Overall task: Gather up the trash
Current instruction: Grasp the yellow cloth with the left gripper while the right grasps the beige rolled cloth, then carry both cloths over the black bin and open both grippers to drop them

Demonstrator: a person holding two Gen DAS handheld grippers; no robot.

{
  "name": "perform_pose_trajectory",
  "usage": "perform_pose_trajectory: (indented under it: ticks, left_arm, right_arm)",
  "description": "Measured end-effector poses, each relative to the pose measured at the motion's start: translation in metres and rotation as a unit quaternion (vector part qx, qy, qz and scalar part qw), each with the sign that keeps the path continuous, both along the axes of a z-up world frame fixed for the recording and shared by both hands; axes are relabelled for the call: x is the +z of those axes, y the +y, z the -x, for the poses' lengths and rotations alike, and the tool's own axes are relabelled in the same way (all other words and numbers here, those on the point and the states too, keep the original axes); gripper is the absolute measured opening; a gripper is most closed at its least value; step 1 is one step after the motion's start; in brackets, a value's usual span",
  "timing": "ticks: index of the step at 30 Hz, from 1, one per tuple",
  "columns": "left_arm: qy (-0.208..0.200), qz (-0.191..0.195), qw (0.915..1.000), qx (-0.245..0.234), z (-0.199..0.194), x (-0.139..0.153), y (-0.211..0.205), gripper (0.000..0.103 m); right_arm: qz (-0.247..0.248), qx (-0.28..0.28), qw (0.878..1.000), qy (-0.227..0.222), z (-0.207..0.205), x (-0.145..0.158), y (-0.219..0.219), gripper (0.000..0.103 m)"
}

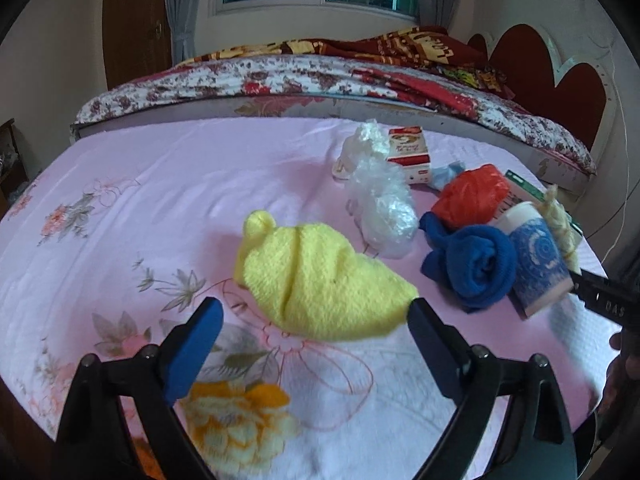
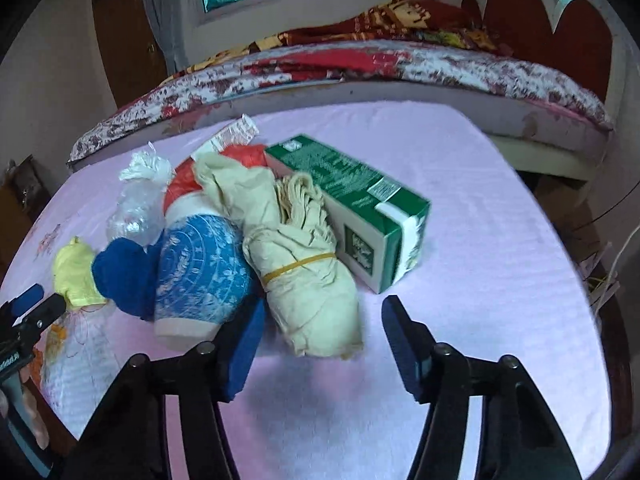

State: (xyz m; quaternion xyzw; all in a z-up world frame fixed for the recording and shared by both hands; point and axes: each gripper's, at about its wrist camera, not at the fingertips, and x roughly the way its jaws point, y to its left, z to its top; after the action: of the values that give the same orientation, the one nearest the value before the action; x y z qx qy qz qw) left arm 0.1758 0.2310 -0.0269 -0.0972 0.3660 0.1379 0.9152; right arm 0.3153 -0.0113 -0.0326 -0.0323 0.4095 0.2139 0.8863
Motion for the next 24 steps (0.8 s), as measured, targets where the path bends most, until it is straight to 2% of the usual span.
perform_pose_trajectory:
  ticks: [4, 7, 8, 9, 10, 12, 15, 19, 24]
  left_arm:
    - [0.012, 0.006, 0.9999, -0.002, -0.013, -0.006, 0.005, 0.094]
    - [0.023, 0.008, 0.9997, -0.009, -0.021, -0.01, 0.005, 0.085]
    - [0.026, 0.011, 0.9995, -0.013, -0.023, -0.011, 0.004, 0.076]
    - [0.031, 0.016, 0.9992, -0.02, -0.024, -0.013, 0.004, 0.062]
    - [0.033, 0.016, 0.9991, -0.023, -0.026, -0.014, 0.004, 0.058]
    - [0.018, 0.015, 0.9993, -0.03, -0.02, -0.01, 0.002, 0.048]
    - [0.004, 0.012, 0.9994, -0.033, -0.011, -0.004, -0.001, 0.046]
    - [-0.032, -0.013, 0.9988, -0.035, 0.014, 0.016, -0.016, 0.046]
    - [-0.066, -0.026, 0.9965, -0.044, 0.032, 0.038, -0.04, 0.046]
  right_arm:
    - [-0.003, 0.01, 1.0, 0.005, -0.007, -0.007, 0.006, 0.054]
    - [-0.009, 0.015, 1.0, 0.001, -0.009, -0.005, 0.009, 0.051]
    - [-0.011, 0.016, 1.0, 0.004, -0.01, -0.006, 0.008, 0.048]
    - [-0.015, 0.019, 1.0, 0.007, -0.01, -0.007, 0.007, 0.036]
    - [-0.018, 0.021, 1.0, 0.008, -0.01, -0.007, 0.006, 0.03]
    - [-0.024, 0.026, 0.999, 0.007, -0.008, -0.004, 0.005, 0.025]
    - [-0.025, 0.035, 0.999, -0.002, 0.0, 0.004, 0.002, 0.021]
    - [-0.017, 0.04, 0.999, -0.022, 0.015, 0.021, -0.004, 0.021]
    - [-0.014, 0.033, 0.999, -0.038, 0.032, 0.037, -0.02, 0.021]
